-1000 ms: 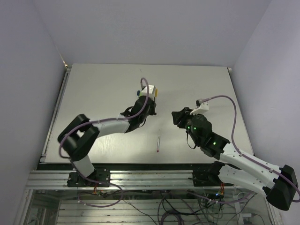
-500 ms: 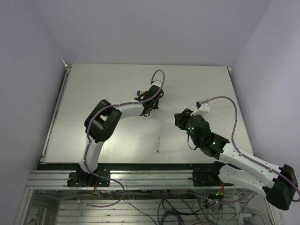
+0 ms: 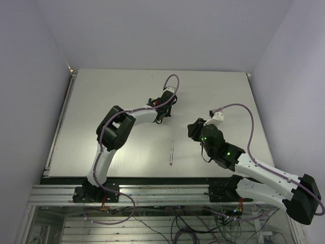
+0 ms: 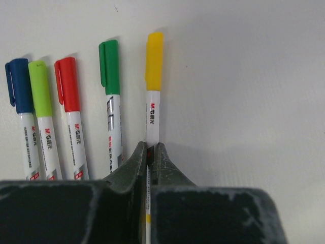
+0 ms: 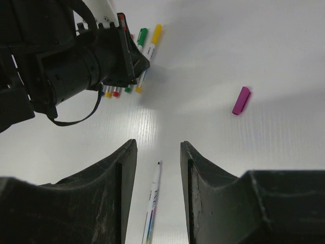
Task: Insert the pens into the pen caps
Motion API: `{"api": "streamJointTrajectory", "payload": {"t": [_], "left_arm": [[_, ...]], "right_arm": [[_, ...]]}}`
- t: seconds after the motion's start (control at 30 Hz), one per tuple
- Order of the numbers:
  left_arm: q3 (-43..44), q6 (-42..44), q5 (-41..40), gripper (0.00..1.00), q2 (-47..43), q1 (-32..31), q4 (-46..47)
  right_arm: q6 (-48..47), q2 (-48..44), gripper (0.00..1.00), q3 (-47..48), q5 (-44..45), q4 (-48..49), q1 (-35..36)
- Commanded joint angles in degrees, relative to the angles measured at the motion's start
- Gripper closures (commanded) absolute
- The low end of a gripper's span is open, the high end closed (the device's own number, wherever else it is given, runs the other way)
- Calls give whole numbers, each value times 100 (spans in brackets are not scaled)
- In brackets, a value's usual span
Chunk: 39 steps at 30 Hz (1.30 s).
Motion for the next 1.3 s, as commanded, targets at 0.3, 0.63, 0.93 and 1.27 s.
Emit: {"api": "streamJointTrajectory", "payload": {"t": [0.3, 0.63, 0.93, 1.27], "left_arm": [[404, -24, -40, 59, 65, 98, -258], [157, -1, 193, 53, -650, 96, -14], [-632, -182, 532, 58, -1777, 79, 317], [-2355, -507, 668, 56, -2926, -241, 139]], "right_arm": [[-86, 73, 61, 44, -1, 171, 4], [-149, 98, 62, 84, 3, 233, 8], [-217, 96, 62, 111, 162, 195, 8], [218, 245, 49, 113, 609, -229, -268]]}}
